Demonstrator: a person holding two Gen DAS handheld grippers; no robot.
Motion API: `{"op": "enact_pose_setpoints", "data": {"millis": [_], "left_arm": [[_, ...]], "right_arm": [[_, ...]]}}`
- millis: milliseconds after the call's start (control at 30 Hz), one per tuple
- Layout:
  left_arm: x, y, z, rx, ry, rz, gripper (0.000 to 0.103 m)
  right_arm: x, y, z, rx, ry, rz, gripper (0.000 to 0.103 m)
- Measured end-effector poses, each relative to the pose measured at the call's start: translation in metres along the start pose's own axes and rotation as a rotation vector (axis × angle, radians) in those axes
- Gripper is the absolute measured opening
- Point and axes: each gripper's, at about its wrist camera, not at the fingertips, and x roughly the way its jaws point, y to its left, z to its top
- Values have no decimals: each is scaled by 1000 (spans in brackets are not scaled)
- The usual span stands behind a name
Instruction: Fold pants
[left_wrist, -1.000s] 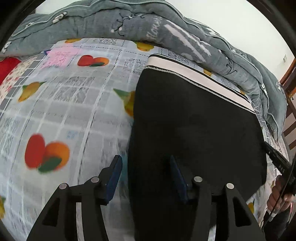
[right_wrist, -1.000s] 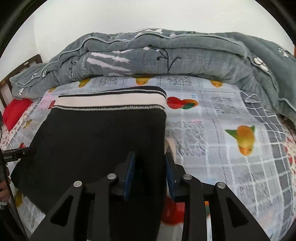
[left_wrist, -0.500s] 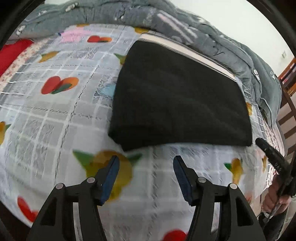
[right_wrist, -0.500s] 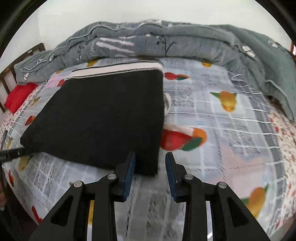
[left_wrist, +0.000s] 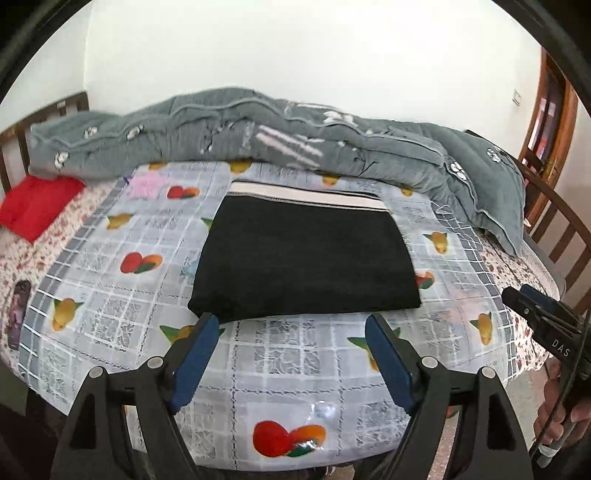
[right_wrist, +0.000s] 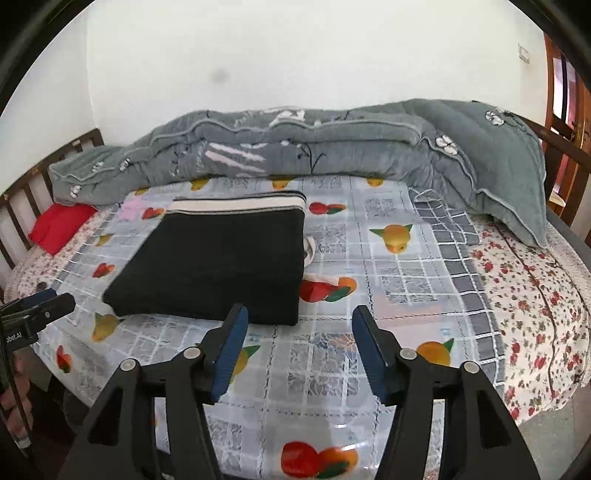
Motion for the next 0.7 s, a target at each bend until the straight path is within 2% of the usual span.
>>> {"op": "enact_pose_setpoints", "data": {"millis": [33, 67, 100, 200, 400, 700], "left_arm": [[-6, -6, 0, 10, -11, 4, 81], [-10, -9, -1, 17, -18, 5, 81], [-13, -11, -1, 21, -22, 4, 81], [-21, -12, -5, 1, -31, -11, 81], [-31, -24, -11, 40, -56, 35, 81], [-36, -20, -11, 25, -73, 47, 81]], "right_arm": [[-7, 0, -1, 1, -9, -17, 70], [-12, -1, -3, 4, -19, -27, 82], [-19, -2, -5, 5, -45, -26, 89], [-35, -5, -9, 16, -90, -14, 100], [-48, -1, -12, -27, -111, -88, 100], [-47, 3, -19, -6, -82, -66, 100]]}}
